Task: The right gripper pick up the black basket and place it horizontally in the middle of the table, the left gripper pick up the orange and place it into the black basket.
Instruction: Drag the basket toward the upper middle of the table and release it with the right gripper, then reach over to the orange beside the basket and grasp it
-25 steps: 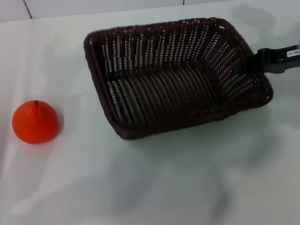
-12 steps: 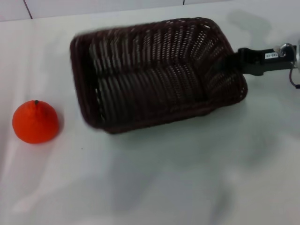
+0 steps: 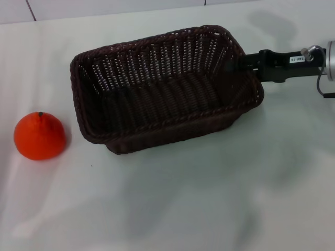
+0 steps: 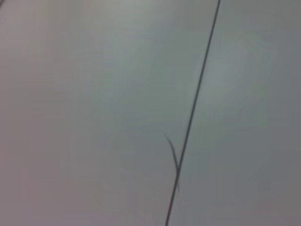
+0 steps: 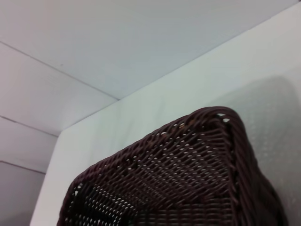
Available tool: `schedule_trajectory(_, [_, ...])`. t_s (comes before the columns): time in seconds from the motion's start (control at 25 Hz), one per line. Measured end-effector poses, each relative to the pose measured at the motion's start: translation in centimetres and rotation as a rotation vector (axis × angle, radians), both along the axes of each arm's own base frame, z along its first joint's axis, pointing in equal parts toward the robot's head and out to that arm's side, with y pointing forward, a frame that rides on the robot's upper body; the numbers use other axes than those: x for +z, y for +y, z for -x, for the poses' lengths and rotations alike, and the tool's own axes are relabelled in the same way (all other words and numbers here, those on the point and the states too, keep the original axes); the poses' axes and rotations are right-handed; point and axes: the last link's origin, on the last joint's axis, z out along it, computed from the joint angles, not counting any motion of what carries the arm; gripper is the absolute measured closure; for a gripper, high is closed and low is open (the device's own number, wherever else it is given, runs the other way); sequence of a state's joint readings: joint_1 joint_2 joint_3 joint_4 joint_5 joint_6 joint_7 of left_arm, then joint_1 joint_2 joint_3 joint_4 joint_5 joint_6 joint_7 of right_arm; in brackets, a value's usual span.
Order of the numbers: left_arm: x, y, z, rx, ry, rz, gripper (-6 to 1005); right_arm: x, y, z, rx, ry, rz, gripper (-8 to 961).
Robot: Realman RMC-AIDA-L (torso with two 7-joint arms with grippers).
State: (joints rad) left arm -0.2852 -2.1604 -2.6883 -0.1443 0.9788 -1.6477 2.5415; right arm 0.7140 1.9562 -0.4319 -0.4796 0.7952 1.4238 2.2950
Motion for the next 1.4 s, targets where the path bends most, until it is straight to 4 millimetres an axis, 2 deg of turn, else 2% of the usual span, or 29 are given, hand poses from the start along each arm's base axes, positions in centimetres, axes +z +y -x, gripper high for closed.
schedule_trajectory(0.28, [0.0,-1.1,0.6,-0.009,0.040,0.053,140,0.8,-0.5,0.0,0.006,0.033,0.014,127])
schedule_trajectory(0.4, [0.0,-2.2,1.2,-0.010,0.065,0.100,140,1.9,-0.4,-0.5,-0.005,0.043,-0.019,91])
schedule_trajectory(0.52, [-0.6,-3.2,2.0,0.001,0.098,0.191,140,3.4,-0.1,-1.3,-0.046,0.097,-0.123,54])
schedule_trajectory(0.64, [-1.7,-3.6,2.6,0.026,0.136,0.288,140,5.1,0.4,-2.0,-0.085,0.166,-0.269,59])
schedule_trajectory(0.8, [-3.3,-3.7,3.5,0.073,0.179,0.401,140,5.8,1.0,-2.5,-0.102,0.190,-0.395,60])
schedule_trajectory(1.04, [-5.9,-3.7,3.7,0.104,0.232,0.533,141,5.2,2.1,-2.0,-0.083,0.185,-0.480,62])
schedule_trajectory(1.36, [-7.1,-2.9,3.8,0.136,0.257,0.593,141,4.5,2.7,-1.1,-0.045,0.167,-0.485,62])
schedule_trajectory(1.4, [-7.2,-2.9,3.9,0.140,0.259,0.595,171,4.5,2.7,-1.1,-0.045,0.167,-0.486,62])
